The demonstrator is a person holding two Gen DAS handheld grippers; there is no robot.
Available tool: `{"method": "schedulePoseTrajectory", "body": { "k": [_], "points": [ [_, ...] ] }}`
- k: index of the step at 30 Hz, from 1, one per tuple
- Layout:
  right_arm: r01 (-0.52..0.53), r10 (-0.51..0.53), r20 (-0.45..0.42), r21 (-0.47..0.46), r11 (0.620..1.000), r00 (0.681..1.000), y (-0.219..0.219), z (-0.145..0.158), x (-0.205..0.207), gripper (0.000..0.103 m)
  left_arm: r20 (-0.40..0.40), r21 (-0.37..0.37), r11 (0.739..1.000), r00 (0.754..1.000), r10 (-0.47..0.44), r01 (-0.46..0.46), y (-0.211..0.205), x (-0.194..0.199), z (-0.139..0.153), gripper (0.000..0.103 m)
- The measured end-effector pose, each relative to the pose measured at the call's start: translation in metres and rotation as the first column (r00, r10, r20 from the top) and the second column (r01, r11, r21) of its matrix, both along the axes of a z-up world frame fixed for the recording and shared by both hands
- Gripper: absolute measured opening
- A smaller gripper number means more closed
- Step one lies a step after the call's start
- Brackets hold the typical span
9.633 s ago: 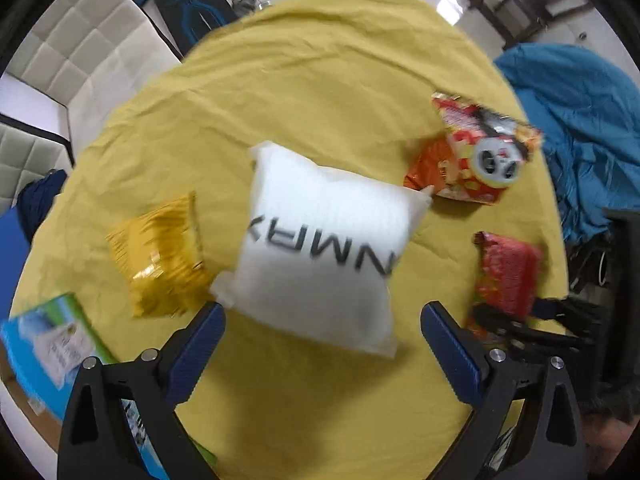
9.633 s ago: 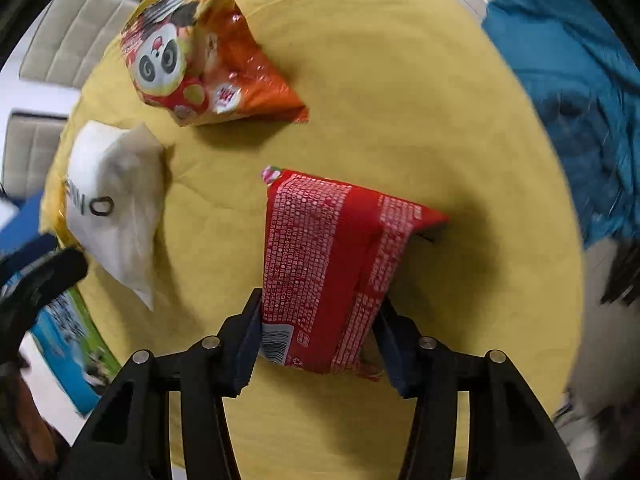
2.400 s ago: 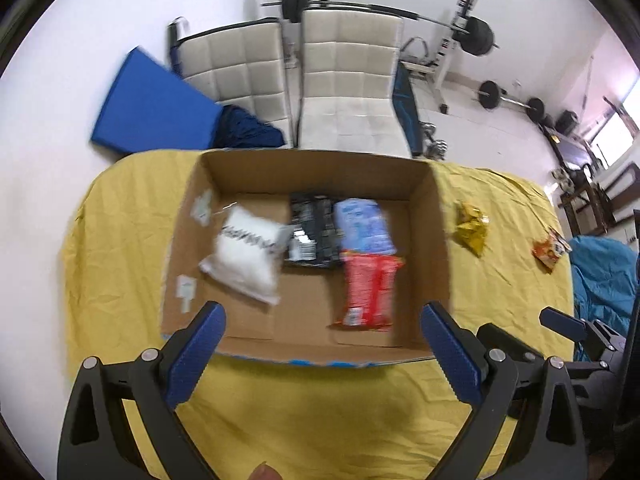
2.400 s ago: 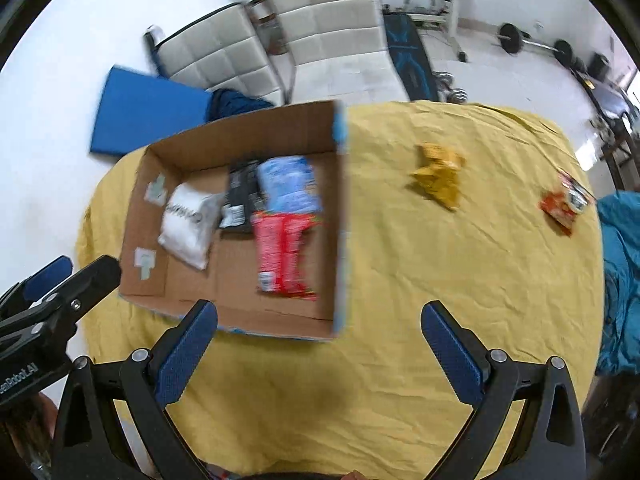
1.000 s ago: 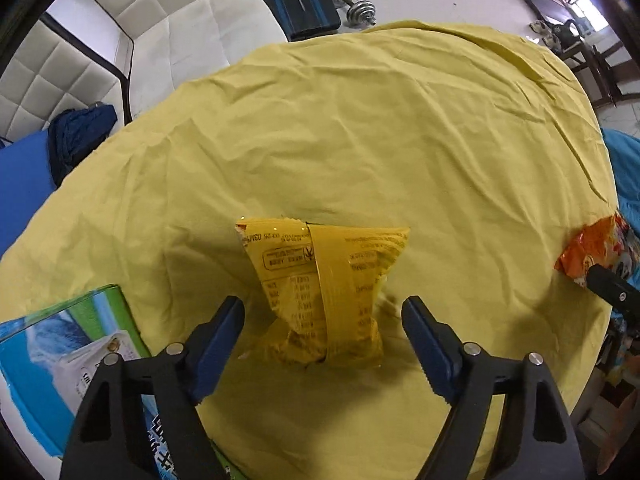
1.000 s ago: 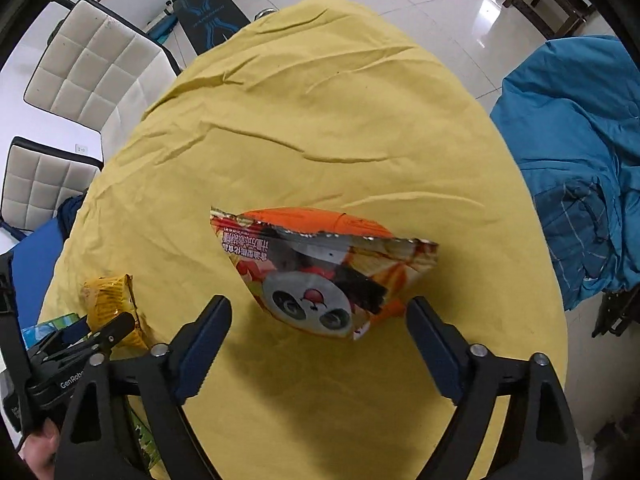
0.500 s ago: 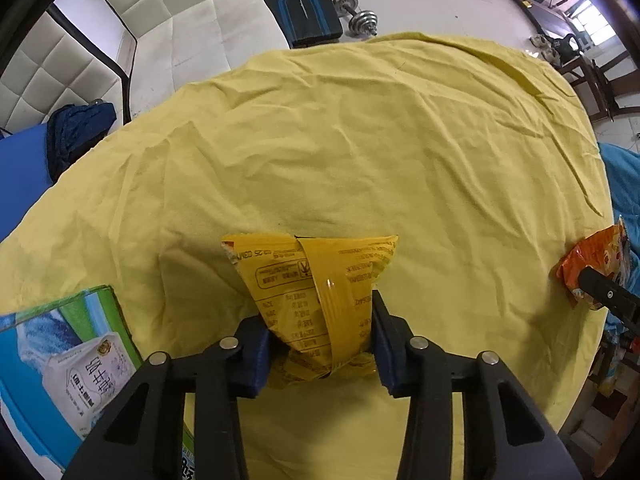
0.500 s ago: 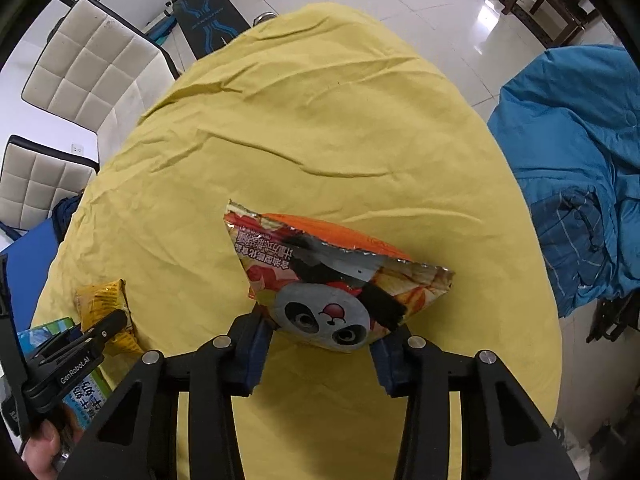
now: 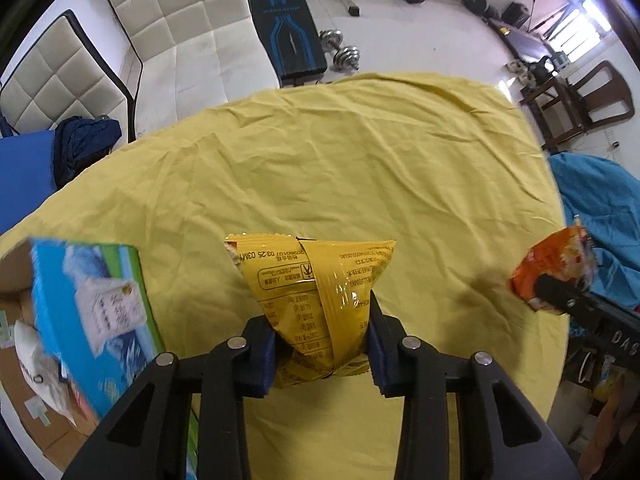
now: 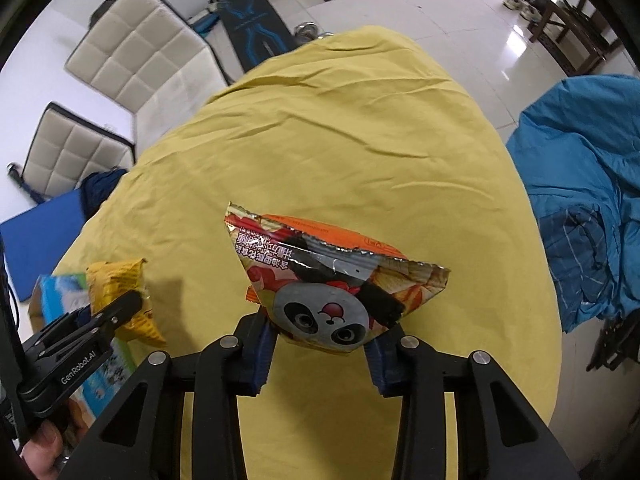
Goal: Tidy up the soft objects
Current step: 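Carry the yellow and panda packets over the box with both tools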
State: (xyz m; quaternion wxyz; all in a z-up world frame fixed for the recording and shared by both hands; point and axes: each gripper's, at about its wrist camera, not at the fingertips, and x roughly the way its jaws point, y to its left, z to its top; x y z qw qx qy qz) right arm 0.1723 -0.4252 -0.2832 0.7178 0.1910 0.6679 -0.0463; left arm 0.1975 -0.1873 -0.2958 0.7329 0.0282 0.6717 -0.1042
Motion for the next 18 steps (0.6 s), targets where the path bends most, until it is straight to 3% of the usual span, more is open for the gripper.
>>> {"method": "schedulePoseTrajectory", "body": {
  "k": [18],
  "points": [
    [-0.158, 0.15, 0.143, 0.042, 0.987, 0.978, 0.086, 0.102, -0.064, 0.04, 0.15, -0.151, 0.988, 0.987, 0.058, -0.035, 0.05, -0.066, 0.106, 0.032]
  ]
}}
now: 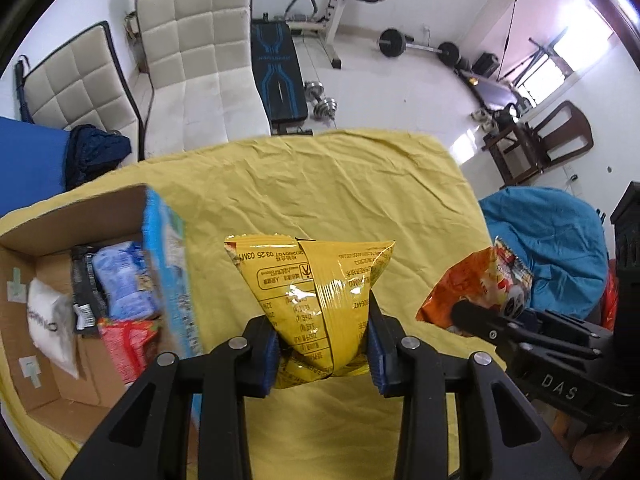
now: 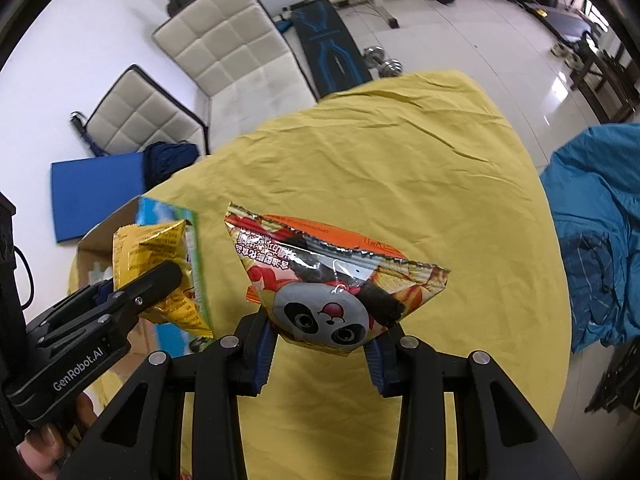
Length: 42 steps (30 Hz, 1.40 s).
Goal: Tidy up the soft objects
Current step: 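Carry the yellow and panda packets over the box with both tools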
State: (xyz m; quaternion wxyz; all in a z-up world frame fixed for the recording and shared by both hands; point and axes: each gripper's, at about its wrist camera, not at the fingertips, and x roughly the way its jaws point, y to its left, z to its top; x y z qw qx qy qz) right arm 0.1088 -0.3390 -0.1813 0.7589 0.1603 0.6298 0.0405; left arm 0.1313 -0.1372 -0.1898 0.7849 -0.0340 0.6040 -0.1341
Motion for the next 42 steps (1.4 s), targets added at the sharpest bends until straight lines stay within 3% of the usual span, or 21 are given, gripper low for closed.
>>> {"method": "schedulePoseTrajectory", "body": {
  "k": [11, 21, 27, 30, 42],
  "points": [
    [-0.148, 0.145, 0.062, 0.035, 0.988, 0.987, 0.102, 0.046, -0.027, 0.04, 0.063, -0.006, 0.995, 0.993, 0.103, -0.103, 0.1, -0.042, 0.048, 0.032],
    [-0.328, 0.325, 0.049, 0.099, 0.94, 0.945, 0.245, 0.042, -0.039, 0.04, 0.068, 0.036, 0.97, 0.969, 0.237, -0.24, 0.229, -0.076, 0.054, 0.032],
    [-0.422, 0.423, 0.008, 0.104, 0.901, 0.906, 0.323, 0.014, -0.041, 0.04, 0.019, 0.076, 0.954, 0.957, 0.29, -0.291, 0.288, -0.084, 0.027, 0.032],
    [-0.453, 0.458, -0.034, 0.107, 0.885, 0.888, 0.357, -0.01, -0.042, 0.04, -0.041, 0.075, 0.948, 0.949, 0.313, -0.31, 0.31, -0.084, 0.0, 0.032],
    [-0.496, 0.504, -0.187, 0.087, 0.864, 0.843, 0.398, -0.1, -0.03, 0.04, -0.24, 0.088, 0.954, 0.924, 0.299, -0.286, 0.339, -0.075, -0.098, 0.032]
  ]
}}
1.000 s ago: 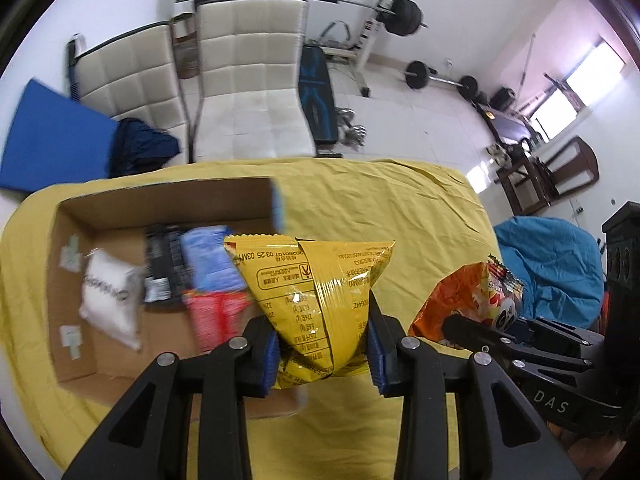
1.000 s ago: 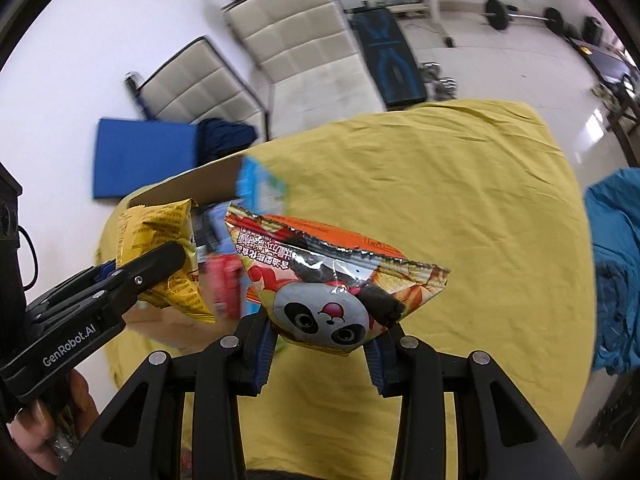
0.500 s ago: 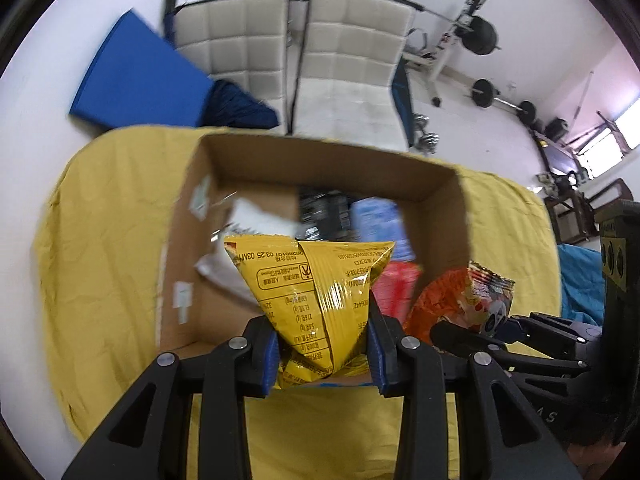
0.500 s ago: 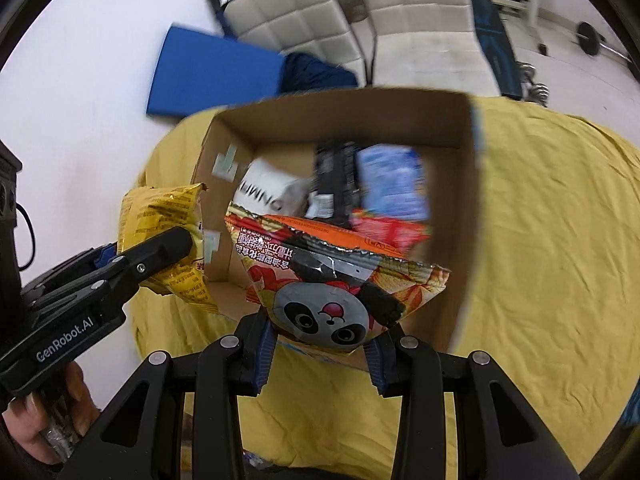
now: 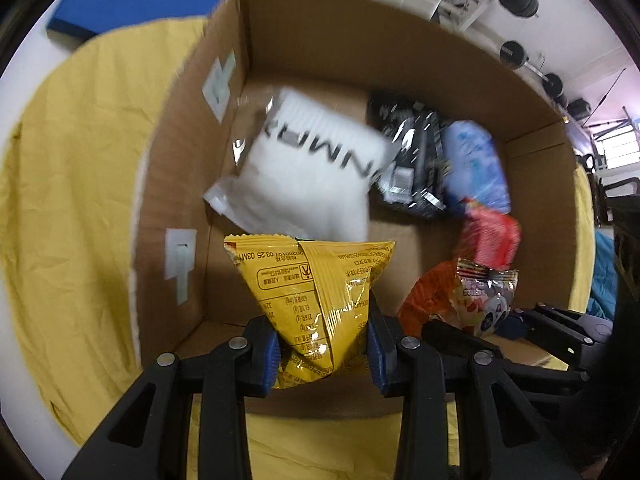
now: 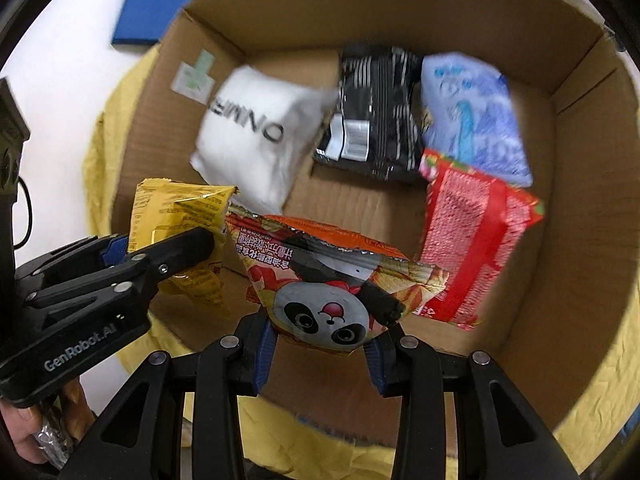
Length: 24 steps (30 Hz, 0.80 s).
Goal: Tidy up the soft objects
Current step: 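Carry the yellow and panda packets over the box with both tools, then release the yellow and panda packets into the box with both tools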
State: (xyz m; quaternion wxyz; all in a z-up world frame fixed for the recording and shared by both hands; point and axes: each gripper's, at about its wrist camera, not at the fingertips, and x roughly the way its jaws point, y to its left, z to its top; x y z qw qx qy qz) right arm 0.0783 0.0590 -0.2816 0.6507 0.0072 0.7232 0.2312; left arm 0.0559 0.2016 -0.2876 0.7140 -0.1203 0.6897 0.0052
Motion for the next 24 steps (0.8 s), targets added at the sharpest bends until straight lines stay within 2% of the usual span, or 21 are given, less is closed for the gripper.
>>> {"method": "schedulePoseTrajectory", "body": {
  "k": [4, 12, 18, 24],
  "points": [
    [-0.027, 0.026, -0.036, -0.02, 0.999, 0.999, 0.008, -0.023, -0.003, 0.04, -0.046, -0.01, 1.0, 0.999, -0.006, 0.005, 0.004, 0.002, -0.025, 0.033],
    [-0.049, 0.045, -0.074, -0.053, 0.997, 0.996, 0.017, -0.052, -0.001, 0.041, -0.088, -0.028, 1.0, 0.996, -0.004, 0.002, 0.007, 0.005, -0.046, 0.035],
    [-0.046, 0.042, -0.062, -0.056, 0.997, 0.997, 0.024, -0.053, -0.005, 0.046, -0.087, -0.007, 1.0, 0.996, -0.008, 0.007, 0.007, 0.002, -0.04, 0.035],
    [-0.042, 0.04, -0.031, -0.066, 0.997, 0.999, 0.019, -0.035, -0.007, 0.049, -0.076, 0.03, 0.999, 0.997, -0.012, 0.015, 0.006, -0.002, -0.023, 0.037]
  ]
}}
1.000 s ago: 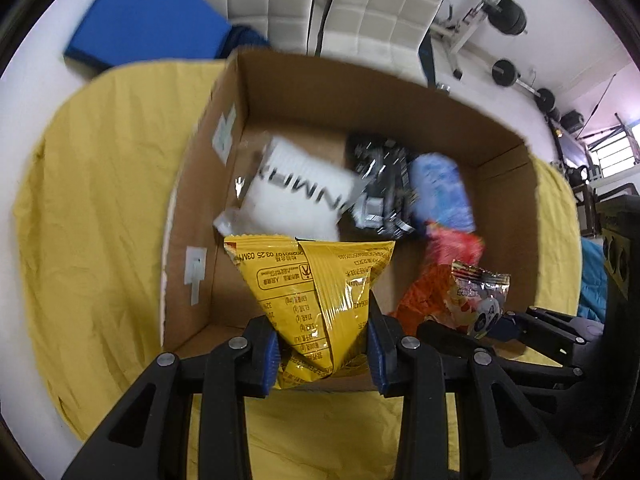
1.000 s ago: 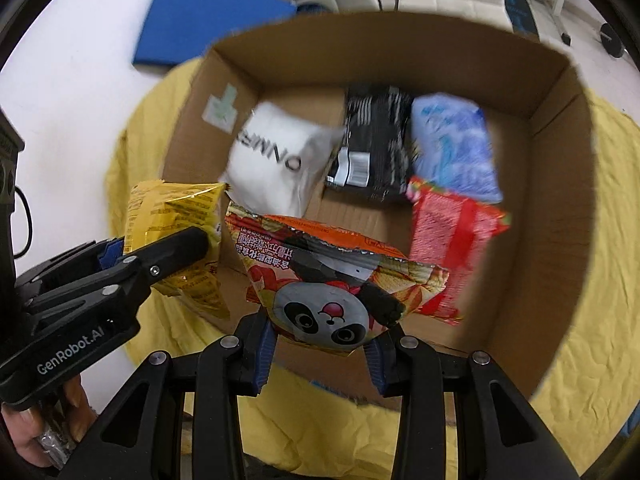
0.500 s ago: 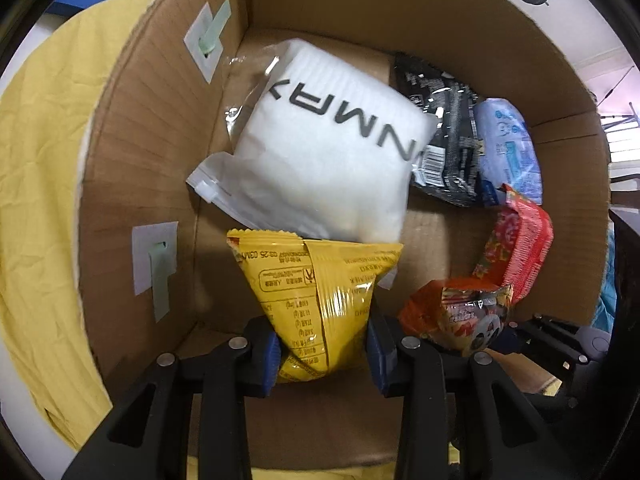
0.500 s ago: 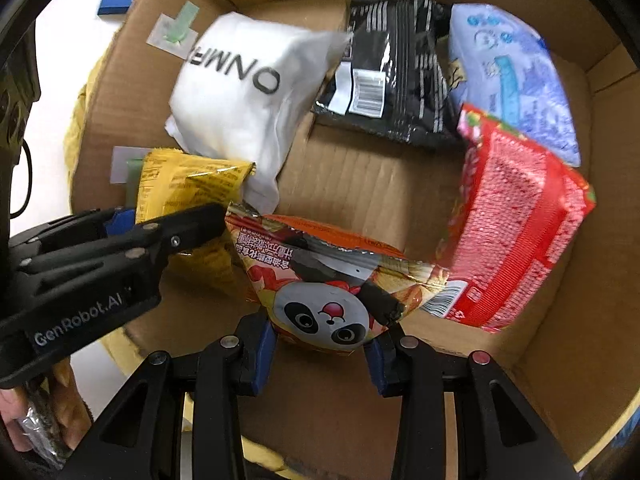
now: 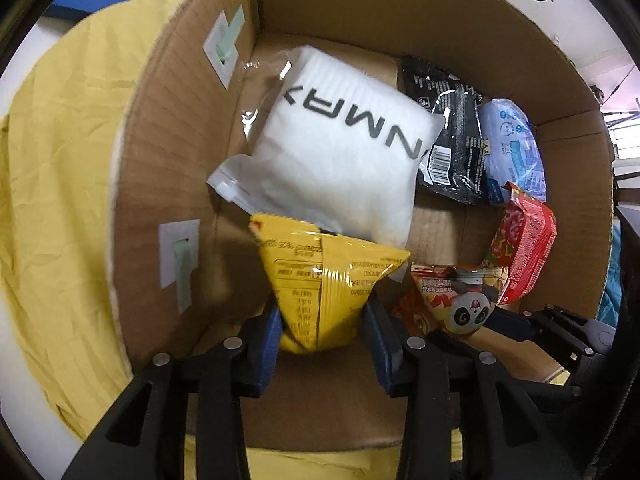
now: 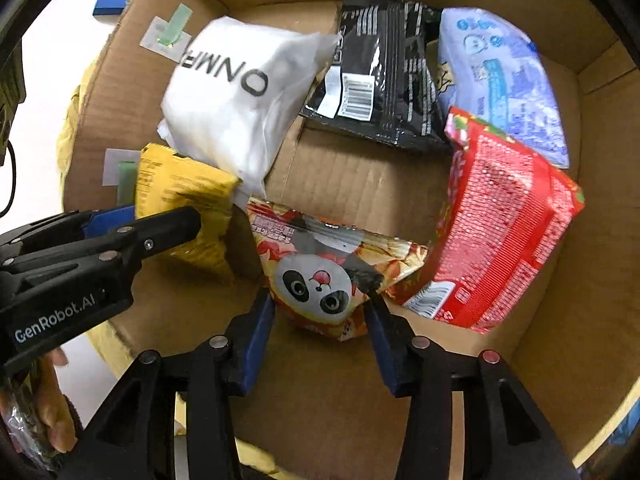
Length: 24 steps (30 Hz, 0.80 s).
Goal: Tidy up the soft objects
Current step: 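Release the yellow and panda packets into the box with both tools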
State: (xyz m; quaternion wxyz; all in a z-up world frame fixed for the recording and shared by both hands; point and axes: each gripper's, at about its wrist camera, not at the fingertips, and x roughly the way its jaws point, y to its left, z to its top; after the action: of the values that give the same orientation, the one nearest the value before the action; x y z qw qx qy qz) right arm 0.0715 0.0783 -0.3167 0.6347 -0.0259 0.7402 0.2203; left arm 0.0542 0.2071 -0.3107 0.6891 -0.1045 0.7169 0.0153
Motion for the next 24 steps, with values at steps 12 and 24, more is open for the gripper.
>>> {"method": "schedulePoseTrajectory", "body": {
  "k": [12, 24],
  "points": [
    [0.064, -0.06, 0.106, -0.036, 0.997, 0.993, -0.037, 0.054, 0.001, 0.057, 0.106, 0.059, 0.998, 0.994, -0.008, 0.002, -0.013, -0.015, 0.053, 0.038],
    [0.19, -0.162, 0.229, -0.106, 0.976, 0.96, -0.075, 0.092, 0.004, 0.101, 0.212, 0.111, 0.994, 0.977, -0.03, 0.006, -0.03, -0.006, 0.079, 0.096]
  ]
}}
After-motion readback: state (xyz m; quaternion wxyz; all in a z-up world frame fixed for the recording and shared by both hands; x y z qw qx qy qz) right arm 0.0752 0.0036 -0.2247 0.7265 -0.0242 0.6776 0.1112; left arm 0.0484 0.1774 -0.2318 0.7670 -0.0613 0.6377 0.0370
